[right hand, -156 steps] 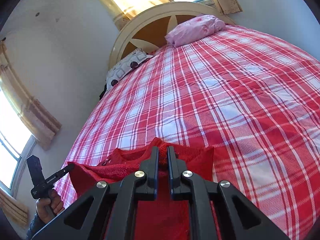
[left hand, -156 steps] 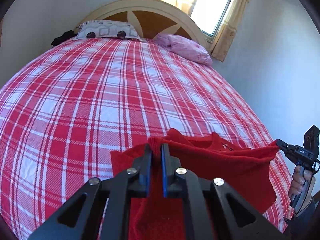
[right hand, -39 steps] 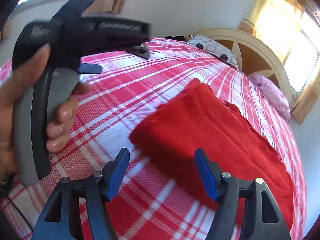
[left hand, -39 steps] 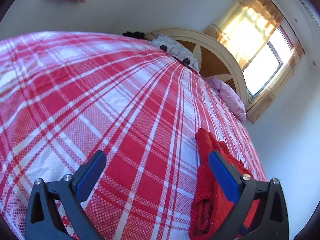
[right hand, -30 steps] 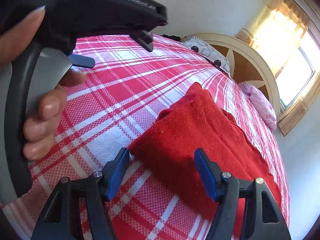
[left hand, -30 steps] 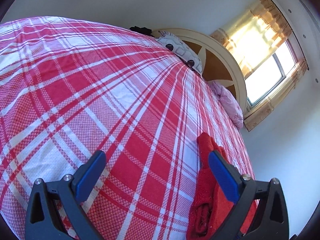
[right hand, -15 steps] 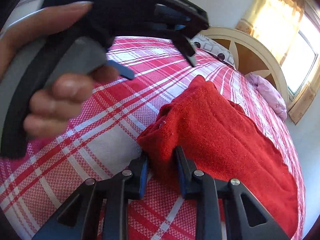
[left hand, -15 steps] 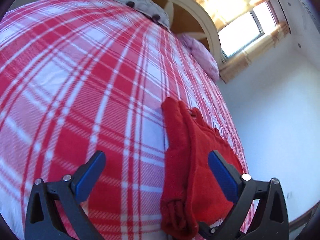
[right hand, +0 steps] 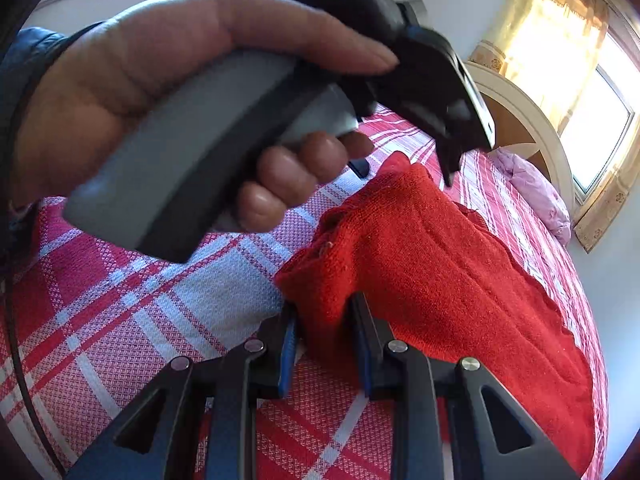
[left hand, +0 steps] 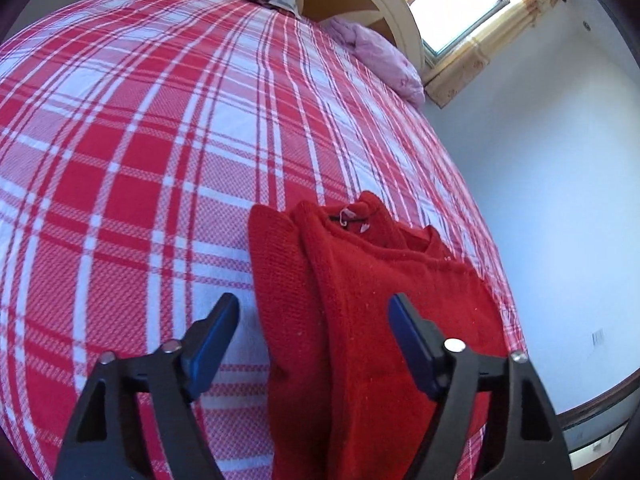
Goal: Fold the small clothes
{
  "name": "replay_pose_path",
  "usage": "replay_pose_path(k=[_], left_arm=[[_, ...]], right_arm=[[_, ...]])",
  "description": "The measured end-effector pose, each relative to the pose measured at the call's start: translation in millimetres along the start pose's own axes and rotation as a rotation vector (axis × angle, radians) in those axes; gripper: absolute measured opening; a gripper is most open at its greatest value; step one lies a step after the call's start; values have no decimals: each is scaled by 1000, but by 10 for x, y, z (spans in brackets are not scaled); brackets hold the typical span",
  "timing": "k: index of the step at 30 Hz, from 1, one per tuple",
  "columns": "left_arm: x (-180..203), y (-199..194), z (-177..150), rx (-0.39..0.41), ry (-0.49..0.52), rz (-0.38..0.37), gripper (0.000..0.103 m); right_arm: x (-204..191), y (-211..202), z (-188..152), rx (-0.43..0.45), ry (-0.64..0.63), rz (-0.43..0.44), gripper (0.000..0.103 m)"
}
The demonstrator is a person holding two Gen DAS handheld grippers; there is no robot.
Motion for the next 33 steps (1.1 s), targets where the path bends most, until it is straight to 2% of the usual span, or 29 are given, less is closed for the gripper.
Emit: replay_pose_path(k=[4,6,10,17,25,33], left_arm=[[-86,152,-1,-41,-53,-39,27],[-74,145,-20,-32,-51,-52,20],[93,12,7,33,35,-6,18],[264,-110,74,46,52,-15,17],[720,-230,162,81,58,-88,16],[1482,-234,175,97,145,-141,16]], right_arm=[[12,-9,-2,4,11,6,24],[51,-9,-7,8,28,16,19],[163,-30,-5,23,106,78,14],[416,-242,-21,85,242,151,13],[993,-658,-117,182,411,185,12],[1531,-981,-320,244,518,162,12]])
Point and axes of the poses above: each gripper's, at about its wrist camera, not at the fingertips, and y roughly the way its jaws point, x to its right, z to its top, the point moved 6 cm from there along y, roughly the way its jaws point, and after that the axes turned 2 degrees about x, right-handed, at the moved point
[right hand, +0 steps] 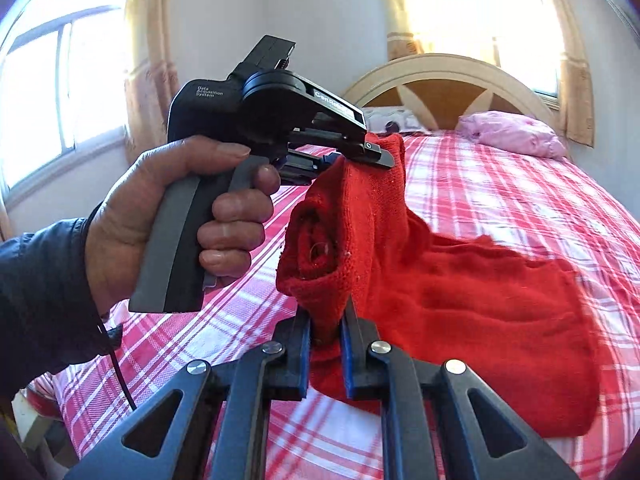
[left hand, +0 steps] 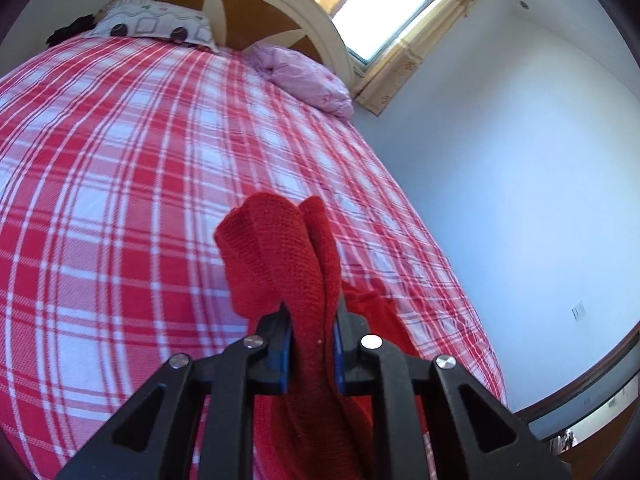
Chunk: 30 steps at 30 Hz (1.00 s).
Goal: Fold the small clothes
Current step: 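Lift and fold the sweater over with both tools, then open the left tool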
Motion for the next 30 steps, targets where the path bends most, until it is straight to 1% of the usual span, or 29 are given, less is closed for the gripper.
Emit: replay_pose_path(k=[4,10,14,18,25,30], left_arm=[[256,146,12,-14,24,-12,16],[562,380,-7,-47,64,-12,16],[775,599,-61,-74,96,-21,16],[975,877,-164,-114,120,-26,16],[1151,1257,-322,-173,132,-18,16],[1227,1502,-473,-215,155,13,16]], right_arm=[[229,-155,27,16,54,-12,12],[740,-328,-24,6,153,-52,12],[1075,-434,-163,-16,246,-70,11],[1234,-507,-282,-33,284,-83,11],[1613,-574,-469,-68,386,-96,11],[1808,-554,-638,-112,472,-83,11]])
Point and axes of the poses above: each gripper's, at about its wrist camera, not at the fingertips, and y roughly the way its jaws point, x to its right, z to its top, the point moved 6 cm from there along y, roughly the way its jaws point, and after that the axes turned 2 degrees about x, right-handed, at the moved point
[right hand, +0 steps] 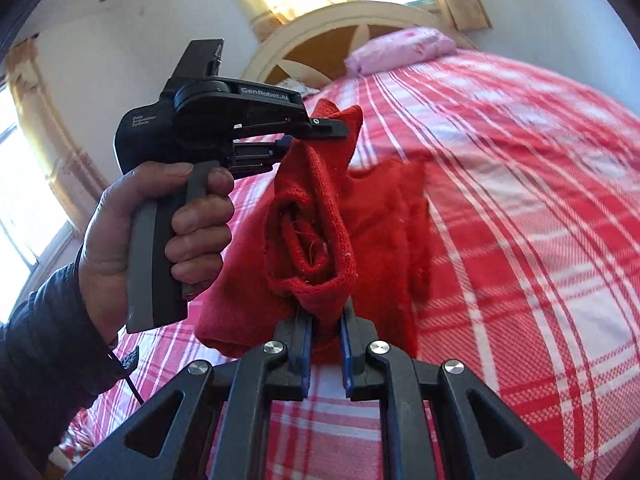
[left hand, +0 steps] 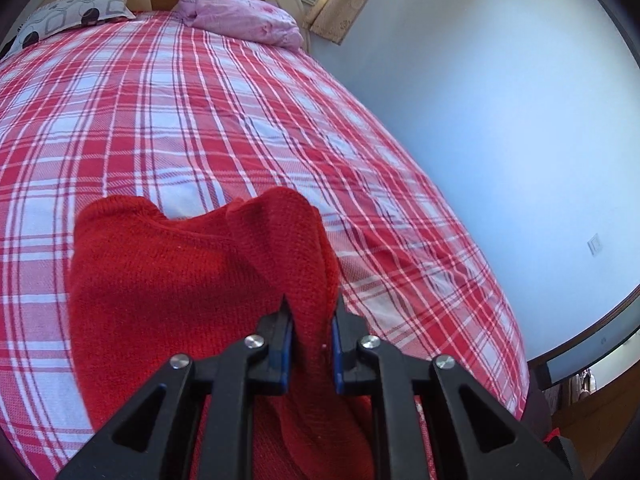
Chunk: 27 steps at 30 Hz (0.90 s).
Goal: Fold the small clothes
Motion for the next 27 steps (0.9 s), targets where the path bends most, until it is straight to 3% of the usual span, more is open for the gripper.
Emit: replay_pose_path(k=[7,8,10,14,15,16,18,24,27], left_arm=[[128,264,-98,-34,61,67,18],[150,290,-108,-39,72,76,21],[225,308,-136,-46,103,101,37],[397,97,-209,-13,182,93,45],[402,35,-223,3,202,106,53],[383,-92,-266,36,229,132,63],[273,-278,-346,77,244,166,69],[-295,-623,-847,85,197,219,70],[-343,-674,-1042,114,246,244,72]], right_arm=[[204,77,-66,-53,70,16,11],[222,96,-66,-60,78,22,11],[255,111,-61,-65,94,34,11],[267,86,-71,-68,98,44,11],[273,80,-79,-70,99,44,11],[281,72,-88,-71,99,43,12],[299,48,-95,-69,96,40,13],[258,-48,-123,-34,47,42,17],[265,-127,-142,1,27,8,21]])
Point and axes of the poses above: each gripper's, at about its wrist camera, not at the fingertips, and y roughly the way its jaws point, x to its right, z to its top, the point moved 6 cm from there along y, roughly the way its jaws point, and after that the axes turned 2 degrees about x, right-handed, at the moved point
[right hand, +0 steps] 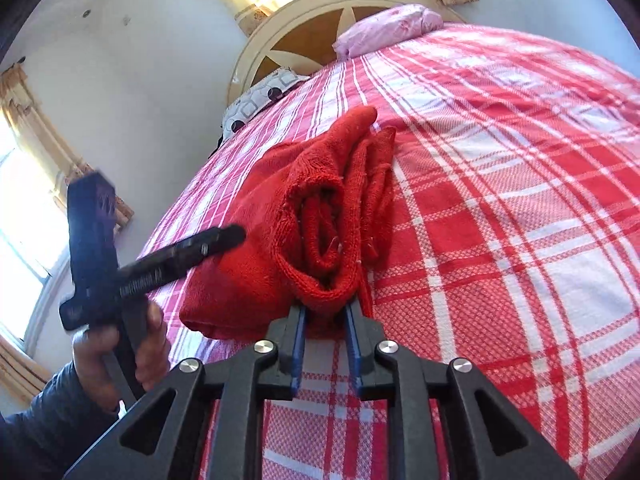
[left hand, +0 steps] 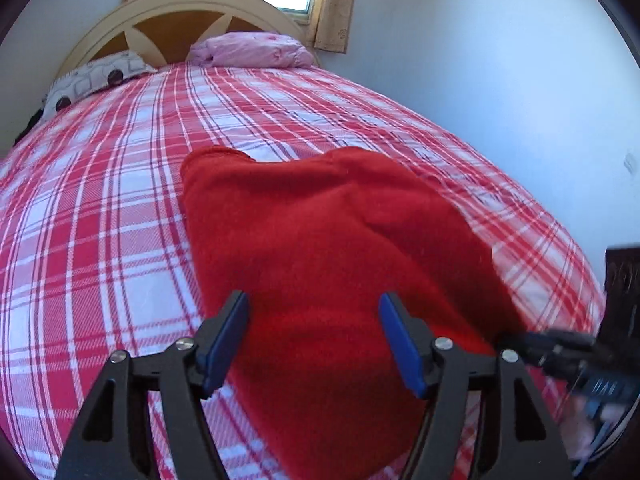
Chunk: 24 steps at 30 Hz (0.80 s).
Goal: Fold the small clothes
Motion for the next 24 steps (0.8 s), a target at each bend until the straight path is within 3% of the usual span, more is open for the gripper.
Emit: replay_pose_path(k=[2,5,11,13,16,19,21,24], left_arm=[[56,-16,-43,25,30,10,80],[110,-10,-103,63,55,5,91],[62,-21,-113,76,29,-64,100],[39,-23,-109,75,8,-94,103],[23,-34,-140,75,-15,-105,103],[-16,-70,-157,81,-34,-96,103],[-13,-39,-187,49,-30,-100,103],[14,7,-229,1,-12,-116,103]], right_arm=[[29,-107,11,51,2,-49,29],[17,-280,131,146,-9,-107,30],[-458,-233,596,208,-129,-76,30],[-584,-42,722,164,-171,-61,30],[-420,318,764,36,-149,-220,29],[-145,513,524,-104,-105,-260,20],[11,485,356,-109,-116,-287,20],[163,402,260,-115,-54,-245,20]])
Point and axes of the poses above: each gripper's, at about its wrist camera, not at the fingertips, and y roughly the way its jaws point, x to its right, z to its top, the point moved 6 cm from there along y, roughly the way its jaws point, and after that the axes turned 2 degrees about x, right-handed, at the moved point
